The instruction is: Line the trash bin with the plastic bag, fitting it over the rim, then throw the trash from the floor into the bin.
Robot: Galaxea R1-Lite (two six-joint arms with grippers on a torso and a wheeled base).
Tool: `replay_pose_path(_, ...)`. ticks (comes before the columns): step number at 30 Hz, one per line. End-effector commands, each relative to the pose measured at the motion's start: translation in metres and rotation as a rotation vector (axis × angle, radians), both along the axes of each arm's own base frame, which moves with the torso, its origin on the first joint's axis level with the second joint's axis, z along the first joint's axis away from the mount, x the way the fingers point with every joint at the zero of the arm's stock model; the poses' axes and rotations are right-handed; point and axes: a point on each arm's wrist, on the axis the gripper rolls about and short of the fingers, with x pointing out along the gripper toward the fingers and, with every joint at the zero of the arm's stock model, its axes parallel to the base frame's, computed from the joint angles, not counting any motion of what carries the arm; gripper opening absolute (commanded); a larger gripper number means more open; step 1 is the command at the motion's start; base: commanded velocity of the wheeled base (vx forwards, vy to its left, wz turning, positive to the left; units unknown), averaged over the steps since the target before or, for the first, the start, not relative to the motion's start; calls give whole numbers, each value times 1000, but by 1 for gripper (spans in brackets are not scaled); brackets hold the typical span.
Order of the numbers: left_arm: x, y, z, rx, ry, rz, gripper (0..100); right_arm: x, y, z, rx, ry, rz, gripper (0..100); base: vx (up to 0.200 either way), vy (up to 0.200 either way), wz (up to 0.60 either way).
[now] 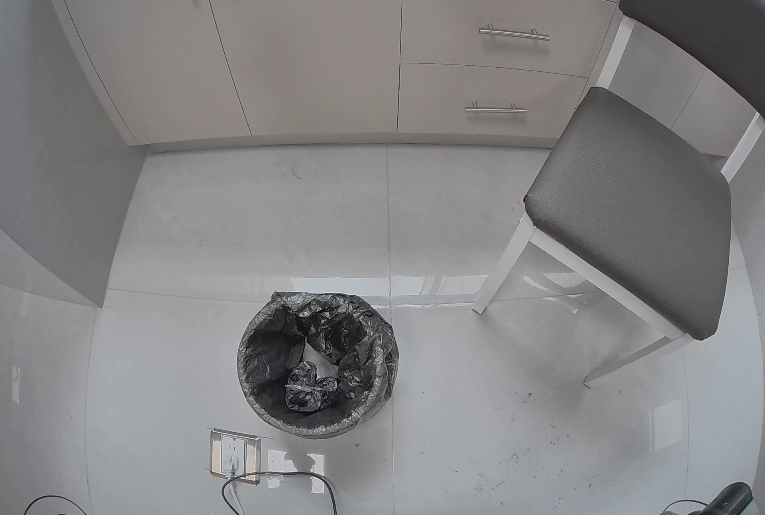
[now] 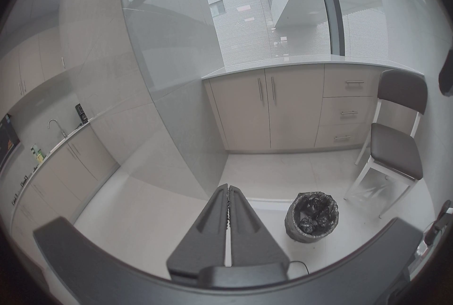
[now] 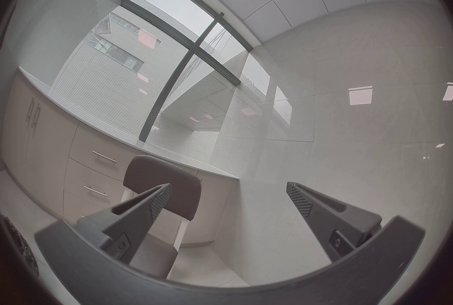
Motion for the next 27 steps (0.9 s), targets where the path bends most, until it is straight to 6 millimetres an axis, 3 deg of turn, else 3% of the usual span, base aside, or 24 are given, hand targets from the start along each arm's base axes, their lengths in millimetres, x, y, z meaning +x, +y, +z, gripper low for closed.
replay_pose_path(1,92,-15,-209,61,-148,-94,0,52,11,-116,30,145,104,100,0,0,0)
replay_pose_path(6,91,-21,-211,47,-90,-360,0,67,12,-139,144,309,192,100,0,0,0)
replay_pose_path(11,90,-21,-210,70,-67,-378,0,74,13,-163,253,483,229,100,0,0,0)
replay_pose_path(15,91,-21,-213,-43,-67,-347,0,73,12,-160,267,456,207,100,0,0,0)
replay_pose_path(22,92,-20,-214,-43,-77,-345,0,65,9,-147,260,465,-29,100,0,0,0)
replay_pose_path(24,93,-20,-217,-48,-71,-339,0,61,12,-149,265,479,-172,100,0,0,0)
replay_pose_path(27,93,-20,-217,-47,-71,-339,0,62,12,-152,269,497,-169,100,0,0,0)
